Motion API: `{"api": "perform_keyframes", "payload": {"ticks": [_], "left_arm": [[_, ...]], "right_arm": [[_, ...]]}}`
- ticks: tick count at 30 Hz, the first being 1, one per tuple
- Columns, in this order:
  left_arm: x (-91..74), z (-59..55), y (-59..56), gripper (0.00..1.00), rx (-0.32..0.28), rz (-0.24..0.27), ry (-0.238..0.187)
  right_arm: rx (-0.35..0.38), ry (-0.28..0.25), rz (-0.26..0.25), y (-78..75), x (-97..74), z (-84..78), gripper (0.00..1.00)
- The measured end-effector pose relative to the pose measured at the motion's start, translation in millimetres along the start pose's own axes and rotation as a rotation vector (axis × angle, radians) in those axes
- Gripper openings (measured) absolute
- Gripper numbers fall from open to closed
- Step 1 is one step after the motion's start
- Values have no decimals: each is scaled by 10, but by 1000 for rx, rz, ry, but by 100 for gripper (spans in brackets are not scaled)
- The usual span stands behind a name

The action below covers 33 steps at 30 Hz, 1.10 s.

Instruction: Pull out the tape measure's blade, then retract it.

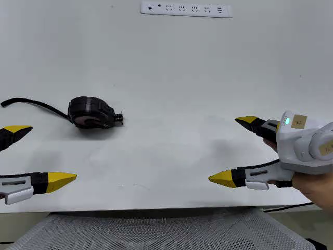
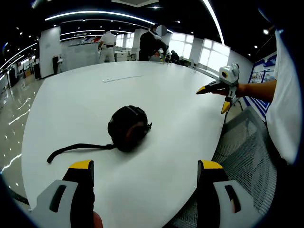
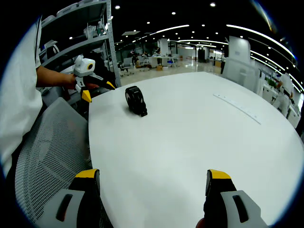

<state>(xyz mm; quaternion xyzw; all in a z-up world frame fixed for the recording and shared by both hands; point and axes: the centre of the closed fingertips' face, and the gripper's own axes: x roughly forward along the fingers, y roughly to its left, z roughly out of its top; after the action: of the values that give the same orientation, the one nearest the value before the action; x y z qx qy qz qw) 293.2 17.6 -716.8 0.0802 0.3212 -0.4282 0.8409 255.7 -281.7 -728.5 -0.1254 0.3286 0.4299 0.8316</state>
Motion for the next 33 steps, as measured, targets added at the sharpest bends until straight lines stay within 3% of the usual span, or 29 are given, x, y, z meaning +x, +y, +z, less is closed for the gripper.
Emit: {"api": "perform_keyframes", "payload": {"ticks": [18,33], "left_arm": [[-5,-38,13,86,1,-6,15],[157,75,60,85,20,-31,11]], "right_arm": [[-3,5,10,-8,27,-6,89],[-29,-16,39,-48,235,157,87]]}}
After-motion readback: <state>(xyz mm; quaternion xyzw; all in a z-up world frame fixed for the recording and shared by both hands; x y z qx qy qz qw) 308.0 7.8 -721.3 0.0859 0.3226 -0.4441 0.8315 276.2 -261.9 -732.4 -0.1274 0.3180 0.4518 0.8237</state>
